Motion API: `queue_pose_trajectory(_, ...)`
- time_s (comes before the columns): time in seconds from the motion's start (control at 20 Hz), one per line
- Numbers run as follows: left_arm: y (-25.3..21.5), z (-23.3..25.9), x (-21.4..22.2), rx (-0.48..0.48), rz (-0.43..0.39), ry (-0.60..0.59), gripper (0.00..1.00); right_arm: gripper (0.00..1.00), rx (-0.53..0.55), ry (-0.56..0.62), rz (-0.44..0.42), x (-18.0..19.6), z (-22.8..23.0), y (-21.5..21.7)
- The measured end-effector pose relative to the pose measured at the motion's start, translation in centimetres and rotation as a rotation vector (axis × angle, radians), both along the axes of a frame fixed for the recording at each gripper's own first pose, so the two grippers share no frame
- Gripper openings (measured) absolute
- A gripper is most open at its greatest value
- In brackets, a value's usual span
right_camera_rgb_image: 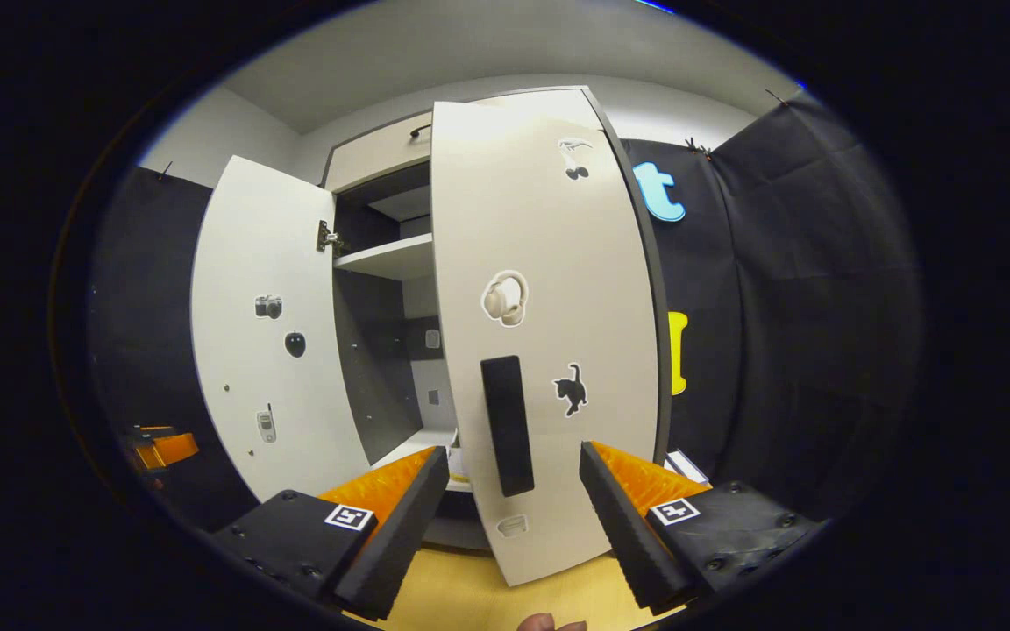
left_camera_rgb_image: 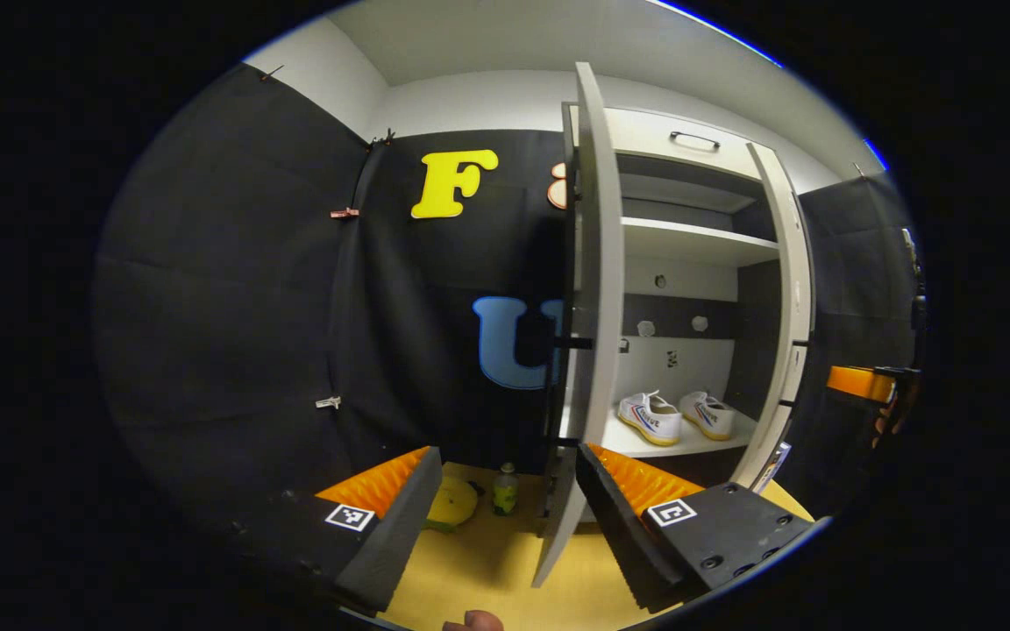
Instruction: Grab one shoe with the right hand and put it into the shoe cabinet, grab the other shoe with the left hand and put it into the shoe cabinet; then close the right door with the right hand and the left door with the left hand.
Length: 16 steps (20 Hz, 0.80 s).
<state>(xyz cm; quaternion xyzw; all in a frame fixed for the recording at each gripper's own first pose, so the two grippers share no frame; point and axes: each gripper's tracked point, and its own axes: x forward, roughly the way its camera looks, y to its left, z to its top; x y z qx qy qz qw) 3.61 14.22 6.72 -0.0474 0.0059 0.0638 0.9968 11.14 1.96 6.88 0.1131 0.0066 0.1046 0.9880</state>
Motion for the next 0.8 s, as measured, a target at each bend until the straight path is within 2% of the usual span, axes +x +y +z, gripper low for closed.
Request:
queue_pose_trajectory(0.15, 2.5, 0.5, 2.1, -0.006, 0.024, -0.017, 0.96, 0.98, 0.019, 0.002, -0.003, -2.0, 0.3, 0.1)
queue_pose_trajectory(0.35, 4.2, -0.1, 5.8, 0.0, 0.041, 0.016, 0.95, 0.98, 0.014, -0.001, -0.019, -3.4, 0.4, -1.0)
queue_pose_trajectory(0.55, 2.6, -0.7, 7.8, 0.027, -0.003, 0.04, 0.95, 0.98, 0.007, 0.003, -0.047, -4.2, 0.0, -2.9)
queue_pose_trajectory(0.65, 2.5, -0.5, 7.7, 0.045, 0.009, 0.032, 0.92, 0.98, 0.001, 0.01, -0.055, -4.5, -0.2, -3.9)
queue_pose_trajectory(0.8, 1.1, -0.5, 7.4, 0.022, 0.006, 0.038, 0.94, 0.98, 0.0, 0.014, -0.059, -4.9, -0.5, -4.9)
